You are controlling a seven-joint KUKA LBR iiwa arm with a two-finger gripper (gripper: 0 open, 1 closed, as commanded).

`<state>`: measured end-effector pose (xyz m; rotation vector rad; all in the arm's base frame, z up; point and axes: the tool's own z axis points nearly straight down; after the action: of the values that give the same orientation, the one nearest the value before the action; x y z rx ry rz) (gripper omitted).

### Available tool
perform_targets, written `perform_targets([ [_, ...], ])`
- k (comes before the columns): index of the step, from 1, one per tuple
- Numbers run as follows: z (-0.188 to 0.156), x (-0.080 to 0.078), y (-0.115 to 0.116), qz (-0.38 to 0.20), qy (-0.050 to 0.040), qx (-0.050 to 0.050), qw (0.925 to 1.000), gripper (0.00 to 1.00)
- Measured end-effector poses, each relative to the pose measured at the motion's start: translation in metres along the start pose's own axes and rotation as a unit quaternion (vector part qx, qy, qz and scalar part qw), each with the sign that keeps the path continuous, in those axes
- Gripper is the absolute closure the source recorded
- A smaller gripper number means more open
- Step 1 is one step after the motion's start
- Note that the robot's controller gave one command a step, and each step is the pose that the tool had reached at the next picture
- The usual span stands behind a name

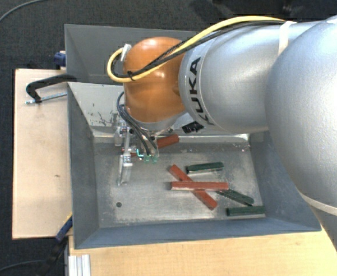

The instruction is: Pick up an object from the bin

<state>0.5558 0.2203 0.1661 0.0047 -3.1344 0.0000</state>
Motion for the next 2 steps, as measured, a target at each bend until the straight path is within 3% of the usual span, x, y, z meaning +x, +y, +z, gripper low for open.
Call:
perform_targets([
  [1,0.0887,-0.0395,-0.0859,0.050,-0.0010,0.002,0.9988,0.00],
  [2,0.0838,-0.0401,-0.0800,0.046,-0.0040,-0.001,0.9989,1.00],
])
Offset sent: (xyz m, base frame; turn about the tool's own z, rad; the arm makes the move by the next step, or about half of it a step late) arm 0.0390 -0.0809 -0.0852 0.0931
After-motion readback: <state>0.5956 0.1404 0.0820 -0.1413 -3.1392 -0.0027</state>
